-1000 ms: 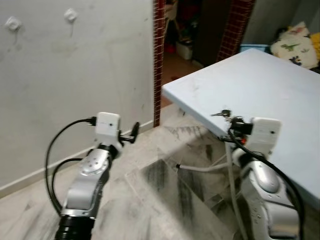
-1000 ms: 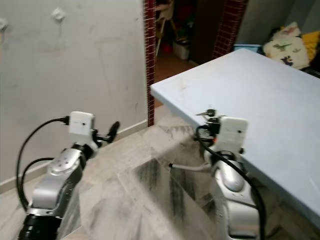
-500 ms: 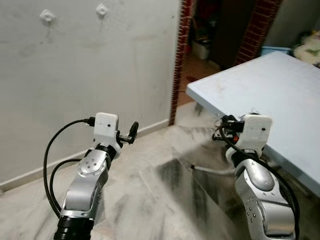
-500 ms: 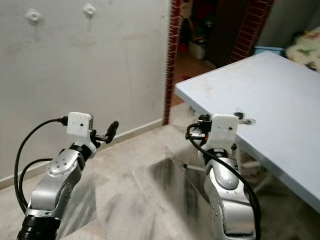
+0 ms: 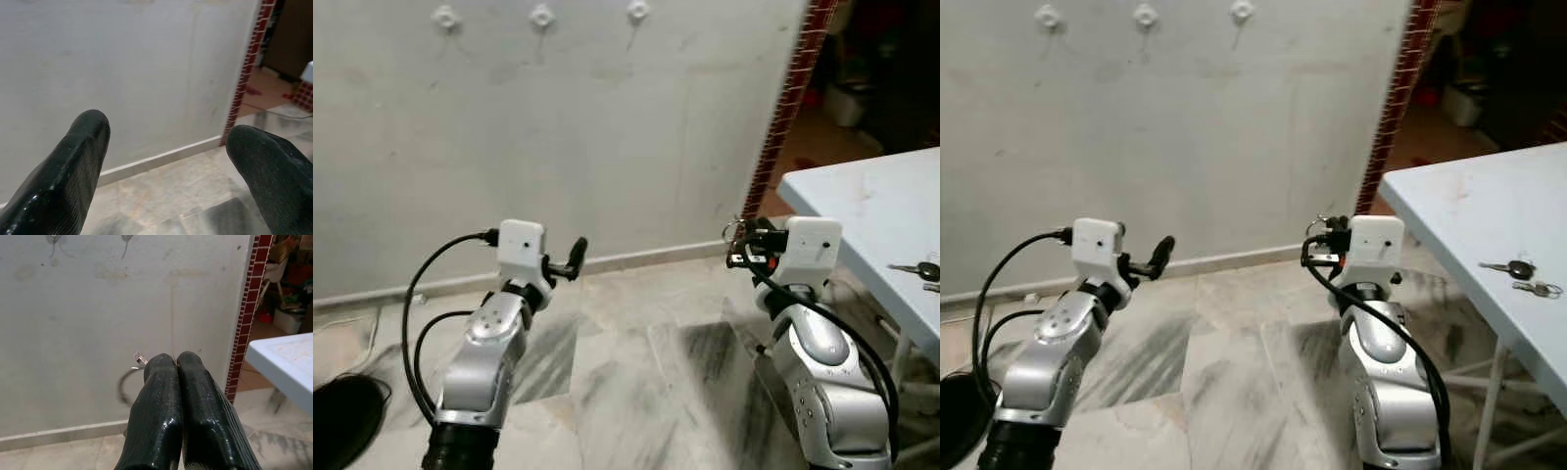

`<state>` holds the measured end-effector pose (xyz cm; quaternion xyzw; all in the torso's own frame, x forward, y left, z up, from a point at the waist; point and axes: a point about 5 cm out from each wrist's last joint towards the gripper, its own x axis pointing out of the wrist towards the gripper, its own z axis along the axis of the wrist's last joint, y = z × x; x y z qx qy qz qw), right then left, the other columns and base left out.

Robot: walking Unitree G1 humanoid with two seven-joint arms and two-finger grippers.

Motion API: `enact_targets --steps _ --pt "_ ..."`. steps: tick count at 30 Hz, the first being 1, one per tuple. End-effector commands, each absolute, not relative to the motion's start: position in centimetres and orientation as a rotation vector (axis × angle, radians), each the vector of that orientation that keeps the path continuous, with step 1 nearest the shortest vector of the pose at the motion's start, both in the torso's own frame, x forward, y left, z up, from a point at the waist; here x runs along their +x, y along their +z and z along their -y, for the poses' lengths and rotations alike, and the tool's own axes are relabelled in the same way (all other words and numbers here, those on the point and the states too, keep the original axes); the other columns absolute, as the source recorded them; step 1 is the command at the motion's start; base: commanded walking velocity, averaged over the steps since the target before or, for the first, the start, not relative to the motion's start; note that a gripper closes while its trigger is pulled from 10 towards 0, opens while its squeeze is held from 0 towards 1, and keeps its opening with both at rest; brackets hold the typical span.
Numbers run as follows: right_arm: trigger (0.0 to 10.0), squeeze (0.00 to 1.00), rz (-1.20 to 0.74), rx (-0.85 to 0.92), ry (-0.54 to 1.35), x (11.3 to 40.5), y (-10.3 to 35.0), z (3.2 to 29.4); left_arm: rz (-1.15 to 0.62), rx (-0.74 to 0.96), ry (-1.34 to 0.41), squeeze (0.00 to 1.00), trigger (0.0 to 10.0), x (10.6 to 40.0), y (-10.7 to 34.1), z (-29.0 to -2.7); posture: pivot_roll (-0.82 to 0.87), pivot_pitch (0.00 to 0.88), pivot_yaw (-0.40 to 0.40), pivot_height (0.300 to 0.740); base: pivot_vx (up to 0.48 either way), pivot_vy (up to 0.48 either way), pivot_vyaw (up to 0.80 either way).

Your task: Hang keys on a hook

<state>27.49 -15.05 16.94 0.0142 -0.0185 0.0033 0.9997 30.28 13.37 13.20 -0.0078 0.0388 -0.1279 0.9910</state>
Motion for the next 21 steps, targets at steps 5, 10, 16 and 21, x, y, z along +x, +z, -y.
enact_targets --steps 5,10,16,21 --pt "10.0 0.0 0.063 0.046 0.002 27.55 17.4 15.1 -0.072 -0.032 -0.268 0.0 10.0 30.43 13.53 -13.52 0.06 0.0 -0.011 0.74 0.0 0.0 0.0" --pt "10.0 0.0 0.091 0.067 0.011 27.61 17.84 14.89 -0.064 -0.048 -0.284 0.0 10.0 30.49 13.74 -13.47 0.06 0.0 -0.011 0.74 0.202 0.0 0.0" --pt "10.0 0.0 0.093 0.065 0.016 27.72 17.85 14.75 -0.057 -0.056 -0.293 0.0 10.0 30.58 13.88 -13.39 0.06 0.0 -0.011 0.74 0.333 0.0 0.0" --pt "10.0 0.0 0.094 0.059 0.023 27.82 17.8 14.64 -0.058 -0.063 -0.298 0.0 10.0 30.57 13.83 -13.32 0.06 0.0 -0.012 0.74 0.383 0.0 0.0"
